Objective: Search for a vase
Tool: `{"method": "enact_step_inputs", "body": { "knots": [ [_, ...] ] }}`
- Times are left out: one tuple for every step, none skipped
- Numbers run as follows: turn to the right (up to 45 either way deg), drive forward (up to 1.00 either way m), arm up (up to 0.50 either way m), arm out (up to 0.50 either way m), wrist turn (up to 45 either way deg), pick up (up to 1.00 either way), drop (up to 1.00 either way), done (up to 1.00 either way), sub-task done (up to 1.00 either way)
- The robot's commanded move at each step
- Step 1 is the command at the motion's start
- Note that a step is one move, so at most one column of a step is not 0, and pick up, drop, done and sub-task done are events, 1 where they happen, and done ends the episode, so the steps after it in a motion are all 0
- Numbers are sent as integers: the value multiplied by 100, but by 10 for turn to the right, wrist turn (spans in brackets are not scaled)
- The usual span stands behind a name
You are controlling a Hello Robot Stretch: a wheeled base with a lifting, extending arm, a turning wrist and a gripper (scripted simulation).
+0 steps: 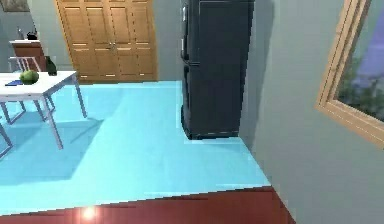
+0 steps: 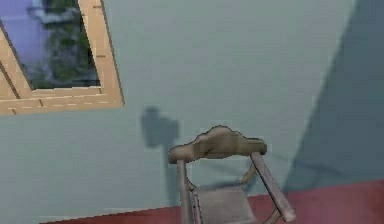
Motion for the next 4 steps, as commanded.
{"method": "enact_step_inputs", "body": {
  "knots": [
    [0, 15, 0, 0, 0, 0, 0, 0, 0],
    [-60, 0, 0, 0, 0, 0, 0, 0, 0],
    [0, 30, 0, 0, 0, 0, 0, 0, 0],
    [0, 45, 0, 0, 0, 0, 0, 0, 0]
  ]
}}
